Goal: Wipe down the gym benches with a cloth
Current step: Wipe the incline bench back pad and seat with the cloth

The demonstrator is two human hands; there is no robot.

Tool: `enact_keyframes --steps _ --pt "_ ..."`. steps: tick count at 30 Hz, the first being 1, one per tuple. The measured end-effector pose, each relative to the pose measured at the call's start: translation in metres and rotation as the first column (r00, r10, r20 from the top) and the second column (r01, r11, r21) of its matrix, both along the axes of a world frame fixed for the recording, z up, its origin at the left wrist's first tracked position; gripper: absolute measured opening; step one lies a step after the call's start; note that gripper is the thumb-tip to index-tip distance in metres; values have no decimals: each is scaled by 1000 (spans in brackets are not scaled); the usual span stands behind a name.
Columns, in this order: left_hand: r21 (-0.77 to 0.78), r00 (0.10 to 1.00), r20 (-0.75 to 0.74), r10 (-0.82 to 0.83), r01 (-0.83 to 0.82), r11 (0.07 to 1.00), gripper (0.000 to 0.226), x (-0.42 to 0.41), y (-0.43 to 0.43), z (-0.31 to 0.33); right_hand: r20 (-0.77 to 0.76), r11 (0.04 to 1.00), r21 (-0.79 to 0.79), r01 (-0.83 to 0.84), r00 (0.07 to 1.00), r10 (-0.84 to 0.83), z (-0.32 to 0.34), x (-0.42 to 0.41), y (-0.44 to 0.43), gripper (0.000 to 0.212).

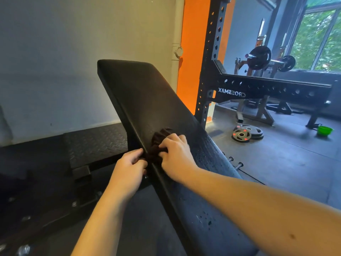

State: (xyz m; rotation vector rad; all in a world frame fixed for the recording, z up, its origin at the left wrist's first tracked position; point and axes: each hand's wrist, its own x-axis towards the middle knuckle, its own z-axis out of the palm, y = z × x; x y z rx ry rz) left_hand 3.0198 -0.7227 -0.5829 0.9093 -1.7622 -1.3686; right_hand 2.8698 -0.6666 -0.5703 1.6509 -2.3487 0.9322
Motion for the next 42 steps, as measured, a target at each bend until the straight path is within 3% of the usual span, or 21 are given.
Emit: enact_keyframes --steps 4,6,9,14,18,21,26,29,36,40,42 --pt "-26 999 2 -35 35 999 41 -2 6 -2 93 969 17 246 965 -247 17 -34 -20 26" --pt "-46 998 62 -33 35 998 58 -4 8 -5 175 959 41 279 943 -282 25 -34 -23 22" --pt "-67 994 109 -24 32 997 67 -6 8 -6 192 972 21 234 953 -233 16 0 -12 21" --pt "-101 994 107 -36 47 994 48 -2 2 -1 49 994 17 109 993 -110 -11 63 27 32" --pt "-52 993 91 -69 74 996 63 5 -9 -4 -4 998 43 35 999 -35 -7 43 27 31" --pt "-36 994 74 -78 81 996 59 4 -11 -7 -19 999 52 -13 1000 14 -8 24 14 35" --pt "-28 989 72 -131 133 991 60 4 -7 -11 10 982 92 165 986 -166 3 -28 -8 44" --pt "-117 989 98 -111 122 986 65 4 1 -8 19 949 150 276 959 -282 12 -35 -12 47" --pt "-286 979 204 5 55 957 44 -6 5 -6 -227 976 145 165 965 -129 -6 46 7 31" --pt "-306 973 232 4 69 949 20 -12 2 -7 -100 976 182 122 989 -105 -3 17 2 47" --pt "-338 956 290 33 70 939 37 -15 3 -10 -21 971 187 147 989 -145 -8 -4 -2 56"
